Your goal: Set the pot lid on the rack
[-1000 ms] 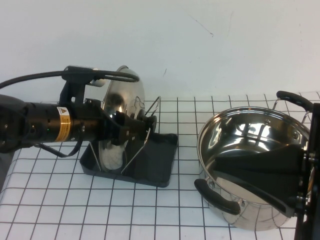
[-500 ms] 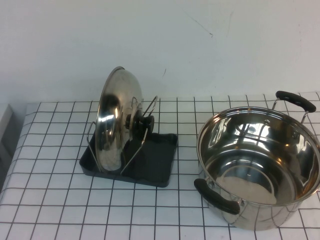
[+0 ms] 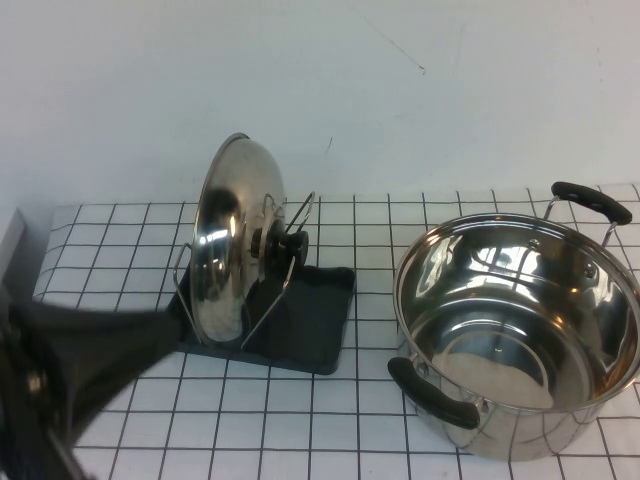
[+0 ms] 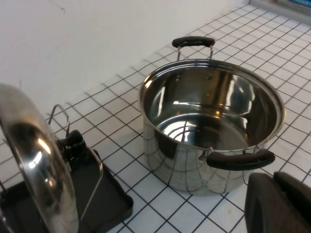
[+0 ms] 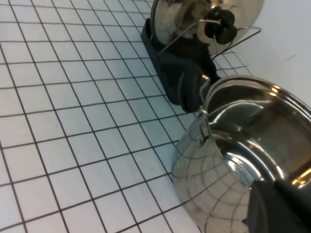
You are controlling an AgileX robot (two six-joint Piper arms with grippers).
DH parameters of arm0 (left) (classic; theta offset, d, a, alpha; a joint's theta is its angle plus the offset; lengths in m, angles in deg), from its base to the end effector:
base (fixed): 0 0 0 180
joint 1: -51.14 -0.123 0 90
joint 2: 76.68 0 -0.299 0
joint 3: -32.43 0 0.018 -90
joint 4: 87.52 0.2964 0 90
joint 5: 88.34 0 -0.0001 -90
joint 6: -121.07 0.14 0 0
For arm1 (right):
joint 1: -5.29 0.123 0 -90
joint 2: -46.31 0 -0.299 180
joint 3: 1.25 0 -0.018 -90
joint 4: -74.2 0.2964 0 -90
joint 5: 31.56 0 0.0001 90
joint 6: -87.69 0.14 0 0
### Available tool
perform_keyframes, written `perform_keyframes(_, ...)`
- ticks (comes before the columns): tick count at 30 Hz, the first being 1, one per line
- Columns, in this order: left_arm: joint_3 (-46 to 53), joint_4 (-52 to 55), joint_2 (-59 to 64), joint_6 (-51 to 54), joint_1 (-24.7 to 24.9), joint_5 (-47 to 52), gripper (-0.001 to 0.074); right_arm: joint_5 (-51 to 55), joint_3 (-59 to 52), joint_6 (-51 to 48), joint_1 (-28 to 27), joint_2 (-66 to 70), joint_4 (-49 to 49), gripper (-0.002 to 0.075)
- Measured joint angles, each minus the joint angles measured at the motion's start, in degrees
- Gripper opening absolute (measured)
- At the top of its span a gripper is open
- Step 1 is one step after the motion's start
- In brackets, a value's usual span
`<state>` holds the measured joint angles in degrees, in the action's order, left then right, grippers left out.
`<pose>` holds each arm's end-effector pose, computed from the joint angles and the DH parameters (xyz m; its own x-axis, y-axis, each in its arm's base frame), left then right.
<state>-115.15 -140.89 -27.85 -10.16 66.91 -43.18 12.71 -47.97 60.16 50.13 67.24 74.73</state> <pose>0.1707 -0.1310 0.3674 -0.2950 0.1620 -0.9417 0.7609 0.6360 -0.1289 0.0829 0.0837 0.3068 0.0882 -0.5559 -0.8266 -0.7520 0.5071 -0.4212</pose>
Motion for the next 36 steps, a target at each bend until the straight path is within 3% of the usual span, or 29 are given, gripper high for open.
perform_keyframes(4,9.12,-6.49,-6.63,10.92,0.07,-2.98,-0.0001,-2.28,-6.85,0.31,0.00,-4.61,0.99,-0.0001)
perform_keyframes(10,15.78,-7.37,-10.38,15.01,0.07,-5.37,-0.0001,-4.82,-8.27,0.36,0.00,-5.68,2.41,-0.0001)
perform_keyframes(29,16.15,-7.37,-10.75,15.50,0.07,-5.26,-0.0001,-5.39,-8.36,0.36,0.00,-5.68,3.51,-0.0001)
perform_keyframes(36,16.39,-4.51,-22.72,17.49,-1.62,-6.42,-0.0001,-5.39,-8.36,0.36,0.00,-5.68,3.60,-0.0001)
